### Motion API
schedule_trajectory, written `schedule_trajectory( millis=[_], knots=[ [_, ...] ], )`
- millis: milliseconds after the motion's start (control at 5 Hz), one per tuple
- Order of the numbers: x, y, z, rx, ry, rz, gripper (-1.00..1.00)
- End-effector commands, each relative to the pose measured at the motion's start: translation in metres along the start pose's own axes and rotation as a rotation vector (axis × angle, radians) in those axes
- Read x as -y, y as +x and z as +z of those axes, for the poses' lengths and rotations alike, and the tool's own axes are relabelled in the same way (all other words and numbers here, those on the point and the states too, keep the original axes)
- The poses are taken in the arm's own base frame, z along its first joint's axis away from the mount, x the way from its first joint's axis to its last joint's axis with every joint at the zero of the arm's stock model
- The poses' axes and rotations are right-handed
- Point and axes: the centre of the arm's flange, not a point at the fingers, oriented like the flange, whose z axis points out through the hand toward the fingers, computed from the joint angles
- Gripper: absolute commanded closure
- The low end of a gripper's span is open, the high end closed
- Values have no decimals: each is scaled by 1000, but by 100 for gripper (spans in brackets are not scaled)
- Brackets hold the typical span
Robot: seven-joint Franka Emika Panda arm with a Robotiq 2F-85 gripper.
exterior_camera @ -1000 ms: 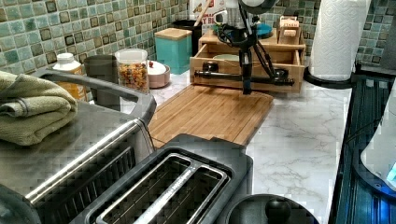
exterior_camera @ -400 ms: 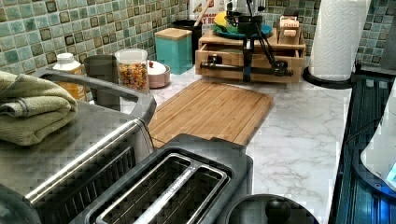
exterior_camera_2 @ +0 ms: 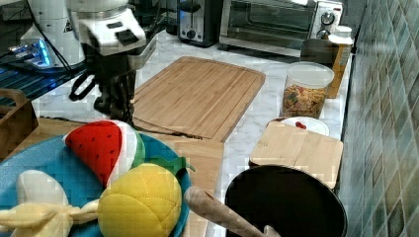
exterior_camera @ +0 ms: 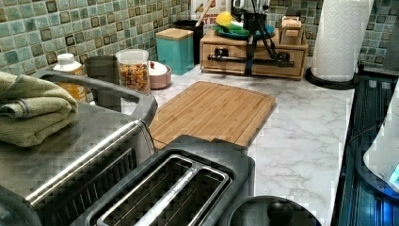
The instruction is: Close the drawer.
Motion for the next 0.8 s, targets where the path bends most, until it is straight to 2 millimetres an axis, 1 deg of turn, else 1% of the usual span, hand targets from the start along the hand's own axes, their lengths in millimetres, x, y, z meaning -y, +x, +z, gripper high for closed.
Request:
schedule_trajectory(
  millis=[200, 800],
  knots=[
    [-107, -6, -128, -143, -219, 15, 100],
    [-107, -6, -128, -143, -219, 16, 100]
  ],
)
